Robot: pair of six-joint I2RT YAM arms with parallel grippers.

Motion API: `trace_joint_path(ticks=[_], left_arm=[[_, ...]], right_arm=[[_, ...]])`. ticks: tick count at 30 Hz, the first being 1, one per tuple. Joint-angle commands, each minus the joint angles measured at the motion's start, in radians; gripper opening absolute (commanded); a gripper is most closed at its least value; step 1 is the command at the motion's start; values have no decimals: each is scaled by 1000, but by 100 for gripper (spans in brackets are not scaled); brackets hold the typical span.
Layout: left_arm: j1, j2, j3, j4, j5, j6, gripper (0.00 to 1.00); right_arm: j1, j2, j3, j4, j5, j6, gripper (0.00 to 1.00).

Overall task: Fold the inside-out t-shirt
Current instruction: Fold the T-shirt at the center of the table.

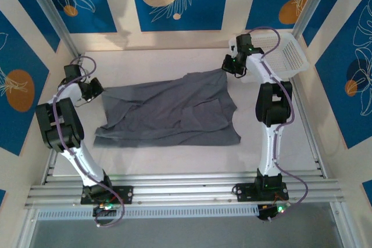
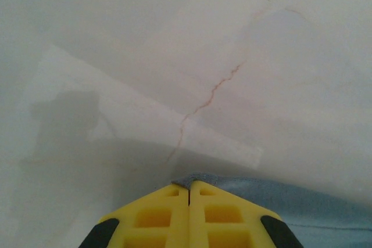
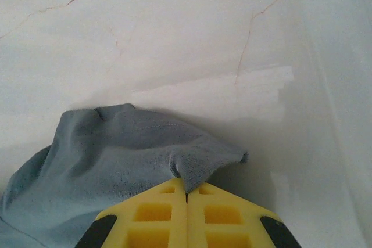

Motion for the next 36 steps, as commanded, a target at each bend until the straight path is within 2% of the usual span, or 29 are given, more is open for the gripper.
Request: trace_joint_path(ticks=[1, 5, 8, 10, 14, 18, 22, 28, 33, 35, 36], left_arm=[[20, 8, 26, 35, 58, -4, 0], [18, -52, 17, 19, 69, -7, 0], [18, -144, -37, 10, 53, -35, 0], [18, -227, -98, 1, 6, -55, 0], [19, -363, -240, 3, -85, -87, 0], [19, -349, -299, 16, -93, -94, 0], [20, -299, -293, 20, -83, -97, 0], [20, -347, -301, 22, -65, -96, 0], [20, -363, -369, 11, -163, -112, 0], [20, -331, -404, 40, -134, -116, 0], [20, -315, -424, 59, -111, -122, 0]], right_arm=[[-5, 34, 57, -45, -31, 7, 0], [-4, 14, 106, -84, -48, 0, 0], [-5, -61, 54, -72, -62, 3, 0], [-5, -148, -56, -17, -68, 21, 0], [-6, -359, -421, 187, -60, 86, 0], [-16, -431, -642, 307, -97, 141, 0], [-20, -452, -699, 288, -135, 146, 0], [-18, -608, -768, 291, -138, 141, 0], [3, -663, -911, 344, -116, 160, 0], [1, -650, -987, 378, -107, 175, 0], [2, -638, -1007, 384, -118, 176, 3]])
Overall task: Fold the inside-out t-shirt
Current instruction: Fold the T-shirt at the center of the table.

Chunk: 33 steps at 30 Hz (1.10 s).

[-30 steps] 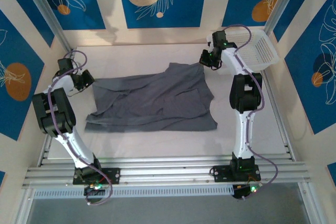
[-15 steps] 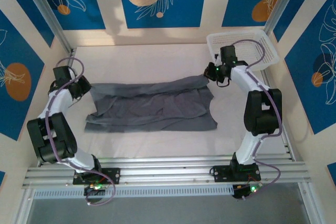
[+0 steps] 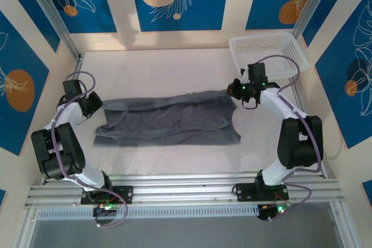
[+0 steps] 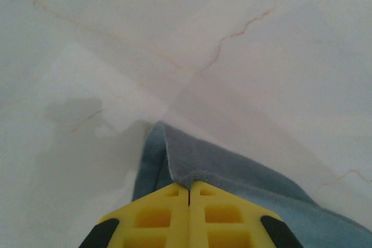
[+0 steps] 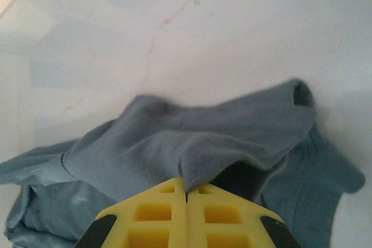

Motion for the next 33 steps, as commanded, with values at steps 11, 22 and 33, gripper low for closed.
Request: trace_joint_path(ticks=[11, 22, 33], left_arm=[[-35, -180, -165, 161, 92, -54, 54], [-472, -467, -213, 55, -76, 2, 61], [-508, -449, -254, 42, -102, 11, 62]], right_arm=[[15, 8, 22, -74, 55, -34, 40], [80, 290, 266, -183, 365, -172, 57], [68, 466, 418, -167, 238, -188, 44]])
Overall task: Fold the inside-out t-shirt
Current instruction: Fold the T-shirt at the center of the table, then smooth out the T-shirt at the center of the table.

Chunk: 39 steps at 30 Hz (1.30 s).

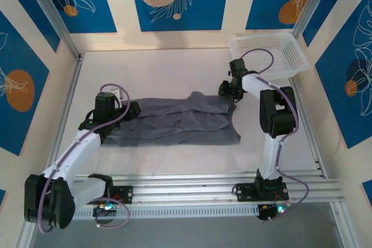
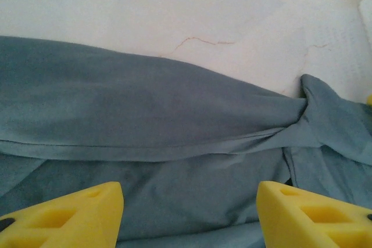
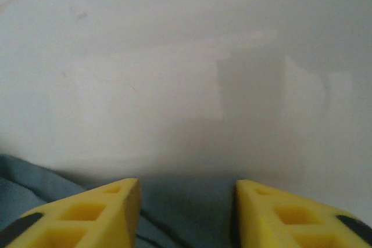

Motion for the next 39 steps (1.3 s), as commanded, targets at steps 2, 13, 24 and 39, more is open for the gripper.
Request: trace_joint_path(ticks=[2, 13, 24, 39], left_arm=[[-8, 13, 2, -23, -32, 33, 62], [-8, 49, 7, -8, -33, 25, 62], [-7, 62, -2, 9, -22, 20, 62], [-7, 60, -4, -5, -37, 18, 63]], right_arm=[[-5, 37, 72, -21, -45, 6, 41], [-4, -46, 44, -46, -40, 15, 5], [-60, -155, -180, 38, -50, 156, 44], [-62, -115, -153, 46, -102, 163, 31]])
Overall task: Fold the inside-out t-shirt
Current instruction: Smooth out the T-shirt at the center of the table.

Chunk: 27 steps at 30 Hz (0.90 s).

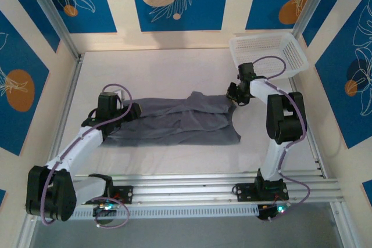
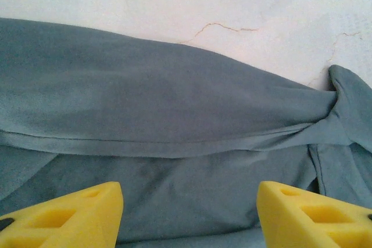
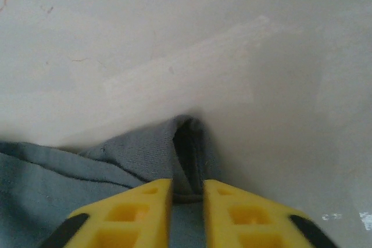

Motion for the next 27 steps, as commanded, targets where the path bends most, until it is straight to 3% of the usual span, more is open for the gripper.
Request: trace_joint_path(ticks=[1, 4, 7, 12, 23, 27], left_arm=[[-8, 1, -4, -4, -14, 3, 63], [-7, 4, -5, -1, -13, 3, 63], [-8, 5, -6, 1, -13, 2, 63], [-8, 4, -8, 1, -15, 2, 63], [-8, 7, -10, 1, -16, 2, 63], [-8, 5, -7, -4, -15, 3, 63]], right_arm=[[2, 6, 19, -14, -15, -2, 38], [2, -6, 7, -21, 23, -5, 49], [-1, -4, -1, -19, 16, -7, 49], [0, 5, 5, -9, -20, 0, 25], [13, -52, -10, -29, -1, -4, 0], [25, -138, -46, -39, -6, -12, 0]])
